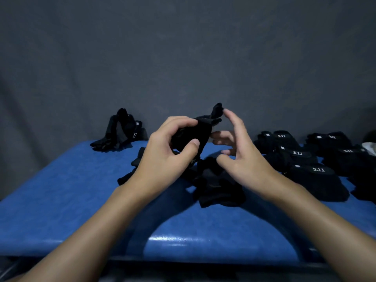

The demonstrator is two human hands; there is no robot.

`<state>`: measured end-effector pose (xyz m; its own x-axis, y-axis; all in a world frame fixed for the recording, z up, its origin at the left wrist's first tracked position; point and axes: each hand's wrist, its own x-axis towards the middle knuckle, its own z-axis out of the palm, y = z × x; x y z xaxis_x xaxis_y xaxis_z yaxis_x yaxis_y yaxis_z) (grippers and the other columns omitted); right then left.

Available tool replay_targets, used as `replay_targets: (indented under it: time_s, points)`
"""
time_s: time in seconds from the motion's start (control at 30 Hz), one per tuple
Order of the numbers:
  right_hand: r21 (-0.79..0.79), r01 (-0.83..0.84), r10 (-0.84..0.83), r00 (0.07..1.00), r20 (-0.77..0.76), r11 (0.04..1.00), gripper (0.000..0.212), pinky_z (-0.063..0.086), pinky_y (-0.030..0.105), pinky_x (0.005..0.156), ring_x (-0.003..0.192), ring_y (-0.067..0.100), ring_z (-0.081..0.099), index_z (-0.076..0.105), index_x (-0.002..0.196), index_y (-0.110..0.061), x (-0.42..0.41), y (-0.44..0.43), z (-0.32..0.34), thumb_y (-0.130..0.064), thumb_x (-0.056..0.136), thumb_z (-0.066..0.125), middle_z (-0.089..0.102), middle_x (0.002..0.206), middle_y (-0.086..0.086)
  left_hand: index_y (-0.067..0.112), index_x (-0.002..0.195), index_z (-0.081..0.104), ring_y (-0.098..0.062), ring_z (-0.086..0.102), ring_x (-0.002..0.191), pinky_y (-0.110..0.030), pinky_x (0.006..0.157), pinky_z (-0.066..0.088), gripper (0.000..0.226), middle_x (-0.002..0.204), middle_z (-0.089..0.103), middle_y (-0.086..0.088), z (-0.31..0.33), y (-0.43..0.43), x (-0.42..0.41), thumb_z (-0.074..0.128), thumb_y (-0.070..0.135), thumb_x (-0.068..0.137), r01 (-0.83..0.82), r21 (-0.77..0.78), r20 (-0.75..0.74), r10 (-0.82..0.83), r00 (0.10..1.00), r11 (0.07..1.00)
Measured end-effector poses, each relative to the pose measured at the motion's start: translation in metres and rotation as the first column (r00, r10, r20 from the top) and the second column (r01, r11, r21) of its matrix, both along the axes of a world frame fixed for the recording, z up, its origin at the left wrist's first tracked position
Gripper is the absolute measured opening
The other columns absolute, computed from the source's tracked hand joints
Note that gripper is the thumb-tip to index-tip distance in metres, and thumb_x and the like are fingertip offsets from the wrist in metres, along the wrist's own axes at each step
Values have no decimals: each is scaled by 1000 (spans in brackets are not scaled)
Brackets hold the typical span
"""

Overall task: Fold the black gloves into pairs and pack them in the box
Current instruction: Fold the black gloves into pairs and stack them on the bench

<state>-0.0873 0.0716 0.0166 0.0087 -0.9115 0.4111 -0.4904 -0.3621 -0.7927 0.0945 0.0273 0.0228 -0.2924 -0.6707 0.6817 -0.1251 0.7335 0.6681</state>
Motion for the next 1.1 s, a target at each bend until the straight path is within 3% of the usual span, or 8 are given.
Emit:
replay_targets:
  time_s: [0.13,0.27,0.57,0.67,0.77,0.87,0.97,1.1]
  points:
    - [-18,45,-44,996,83,999,86,45,33,103,126,6,52,7,145,-56,-1,-5,-3,-33,84,64,52,136,-3,22,104,67,-4,67,96,-22,85,51,22,99,69,16,3,4,1,73,13,85,-57,16,-69,58,996,998]
    - [-30,20,-14,982,190,999,86,49,14,79,99,3,66,11,151,-42,1,-2,-3,-15,91,66,64,112,-3,23,92,67,-2,67,78,-18,70,52,18,82,70,15,5,6,-2,73,7,86,-48,98,-162,64,985,994]
    - [-78,34,2,906,423,996,71,58,32,64,74,23,73,29,138,-37,0,3,8,6,91,60,73,102,6,24,87,55,-9,63,80,-30,68,50,21,83,69,10,-2,-2,-4,73,15,86,-109,237,-190,156,969,965]
    - [-63,71,-40,915,401,996,57,58,36,58,67,25,70,37,121,-33,-2,4,9,7,90,60,69,100,10,18,83,49,-7,62,81,-26,78,50,24,80,70,7,-5,-4,-6,72,11,86,-128,250,-144,168,975,960]
    - [-107,148,-109,945,310,983,33,46,28,50,54,17,52,44,88,-22,-10,0,5,7,88,60,58,78,-4,14,79,45,-3,58,68,-17,60,46,26,80,69,-5,-7,-3,-9,67,5,90,-80,307,-136,127,982,948]
    - [-118,196,-178,973,150,974,32,34,25,53,55,12,38,53,68,-21,-16,-3,0,3,85,65,49,60,-12,20,80,59,5,55,65,-11,52,42,23,85,65,2,-9,-4,-12,63,1,92,-77,341,-57,103,993,937]
    - [-50,178,-165,966,199,983,23,49,32,62,63,14,54,70,84,-20,-15,2,0,2,85,66,65,72,1,26,85,72,7,57,64,-9,52,42,32,93,68,5,-10,-2,-16,58,-1,94,-66,368,-38,86,996,928]
    - [17,129,-130,976,173,991,34,55,21,83,96,9,67,68,115,-17,-19,5,3,1,85,68,69,110,-2,23,111,71,-4,71,76,-18,62,54,31,104,72,8,-5,4,-18,58,1,95,-7,453,-57,37,998,891]
